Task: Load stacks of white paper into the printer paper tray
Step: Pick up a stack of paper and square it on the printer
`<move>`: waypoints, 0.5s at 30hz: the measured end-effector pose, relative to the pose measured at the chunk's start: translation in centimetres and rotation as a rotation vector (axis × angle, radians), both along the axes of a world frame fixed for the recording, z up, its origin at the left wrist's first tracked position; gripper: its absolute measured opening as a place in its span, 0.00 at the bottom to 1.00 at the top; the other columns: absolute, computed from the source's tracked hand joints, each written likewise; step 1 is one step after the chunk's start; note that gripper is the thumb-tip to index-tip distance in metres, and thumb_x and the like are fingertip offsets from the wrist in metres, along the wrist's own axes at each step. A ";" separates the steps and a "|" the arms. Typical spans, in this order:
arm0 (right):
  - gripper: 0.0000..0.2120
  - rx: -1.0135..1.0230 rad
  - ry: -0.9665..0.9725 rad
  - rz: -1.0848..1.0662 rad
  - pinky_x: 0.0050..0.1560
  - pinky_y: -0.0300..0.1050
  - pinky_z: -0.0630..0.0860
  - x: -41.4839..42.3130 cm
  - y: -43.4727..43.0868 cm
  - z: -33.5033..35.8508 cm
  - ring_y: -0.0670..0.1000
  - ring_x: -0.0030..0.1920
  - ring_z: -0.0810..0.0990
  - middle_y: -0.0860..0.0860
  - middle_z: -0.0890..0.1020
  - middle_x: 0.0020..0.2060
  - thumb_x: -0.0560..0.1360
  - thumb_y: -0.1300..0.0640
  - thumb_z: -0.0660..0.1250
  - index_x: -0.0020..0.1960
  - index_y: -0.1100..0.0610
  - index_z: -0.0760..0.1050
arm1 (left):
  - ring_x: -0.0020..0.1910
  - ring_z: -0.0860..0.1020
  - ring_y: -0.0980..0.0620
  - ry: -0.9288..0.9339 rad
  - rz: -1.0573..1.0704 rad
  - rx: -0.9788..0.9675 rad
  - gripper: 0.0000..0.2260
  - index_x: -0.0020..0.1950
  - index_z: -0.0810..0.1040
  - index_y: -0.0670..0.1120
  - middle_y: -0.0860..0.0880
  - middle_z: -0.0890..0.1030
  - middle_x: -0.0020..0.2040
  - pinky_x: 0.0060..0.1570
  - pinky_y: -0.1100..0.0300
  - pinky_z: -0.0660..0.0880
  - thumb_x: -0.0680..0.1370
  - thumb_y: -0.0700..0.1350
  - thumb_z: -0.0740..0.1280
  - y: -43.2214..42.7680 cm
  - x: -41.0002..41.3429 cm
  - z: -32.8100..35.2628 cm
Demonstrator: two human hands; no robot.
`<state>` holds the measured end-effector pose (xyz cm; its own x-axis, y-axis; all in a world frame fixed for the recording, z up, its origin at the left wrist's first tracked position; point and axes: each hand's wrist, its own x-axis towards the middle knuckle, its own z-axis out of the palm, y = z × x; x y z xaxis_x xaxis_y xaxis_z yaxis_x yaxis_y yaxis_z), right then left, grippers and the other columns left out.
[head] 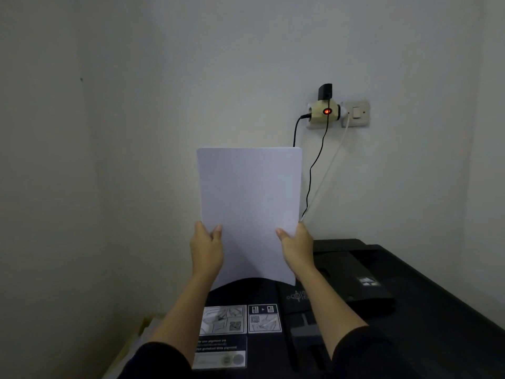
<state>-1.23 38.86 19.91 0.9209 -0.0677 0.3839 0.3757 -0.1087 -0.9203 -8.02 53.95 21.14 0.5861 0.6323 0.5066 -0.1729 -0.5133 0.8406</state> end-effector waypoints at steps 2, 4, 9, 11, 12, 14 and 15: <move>0.12 0.006 -0.015 -0.022 0.53 0.41 0.71 0.1 0.2 0.1 0.55 0.53 0.77 0.61 0.79 0.56 0.77 0.62 0.64 0.59 0.67 0.72 | 0.48 0.75 0.44 -0.009 0.001 0.008 0.12 0.57 0.69 0.33 0.36 0.77 0.51 0.43 0.57 0.66 0.81 0.42 0.60 -0.3 -0.1 0.1; 0.11 0.017 -0.031 -0.048 0.52 0.42 0.72 0.3 0.4 0.2 0.55 0.51 0.77 0.62 0.79 0.54 0.77 0.63 0.65 0.57 0.68 0.72 | 0.56 0.76 0.39 -0.043 0.009 0.024 0.15 0.64 0.67 0.32 0.34 0.77 0.57 0.48 0.55 0.69 0.81 0.40 0.60 -0.6 -0.3 0.4; 0.11 0.012 -0.027 -0.070 0.54 0.45 0.72 0.5 0.7 -0.1 0.56 0.51 0.76 0.61 0.78 0.54 0.77 0.63 0.64 0.58 0.67 0.71 | 0.59 0.76 0.38 -0.042 0.015 0.018 0.14 0.64 0.66 0.35 0.35 0.77 0.60 0.50 0.56 0.70 0.81 0.40 0.59 -0.8 0.0 -0.1; 0.13 -0.013 -0.022 -0.066 0.56 0.47 0.72 0.4 0.8 -0.6 0.56 0.53 0.76 0.61 0.77 0.55 0.77 0.63 0.64 0.60 0.66 0.70 | 0.56 0.77 0.38 -0.018 0.025 0.036 0.11 0.59 0.67 0.35 0.35 0.77 0.58 0.46 0.58 0.67 0.81 0.40 0.60 -0.7 0.1 -0.7; 0.14 -0.012 -0.013 -0.064 0.58 0.49 0.73 0.4 0.7 -0.7 0.57 0.55 0.77 0.61 0.77 0.56 0.77 0.63 0.64 0.61 0.66 0.70 | 0.56 0.77 0.38 -0.020 0.023 0.039 0.10 0.58 0.67 0.35 0.36 0.77 0.57 0.46 0.59 0.66 0.81 0.40 0.61 -0.6 0.2 -1.0; 0.15 0.030 0.011 -0.052 0.55 0.48 0.74 0.4 0.4 -0.8 0.57 0.54 0.77 0.59 0.78 0.54 0.76 0.64 0.64 0.62 0.65 0.71 | 0.55 0.78 0.39 -0.024 0.010 0.023 0.11 0.57 0.68 0.36 0.37 0.78 0.57 0.46 0.59 0.68 0.80 0.41 0.62 -0.4 0.1 -1.4; 0.14 0.062 0.031 -0.038 0.52 0.46 0.74 0.3 0.3 -0.8 0.56 0.52 0.77 0.58 0.78 0.53 0.76 0.64 0.65 0.61 0.65 0.72 | 0.54 0.78 0.39 -0.020 0.006 0.011 0.11 0.56 0.68 0.37 0.36 0.79 0.56 0.47 0.56 0.69 0.79 0.42 0.63 -0.3 0.0 -1.7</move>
<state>-0.89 39.12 19.08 0.9286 -0.1252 0.3493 0.3437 -0.0647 -0.9368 -7.99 53.65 19.43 0.5716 0.6304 0.5252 -0.1863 -0.5237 0.8313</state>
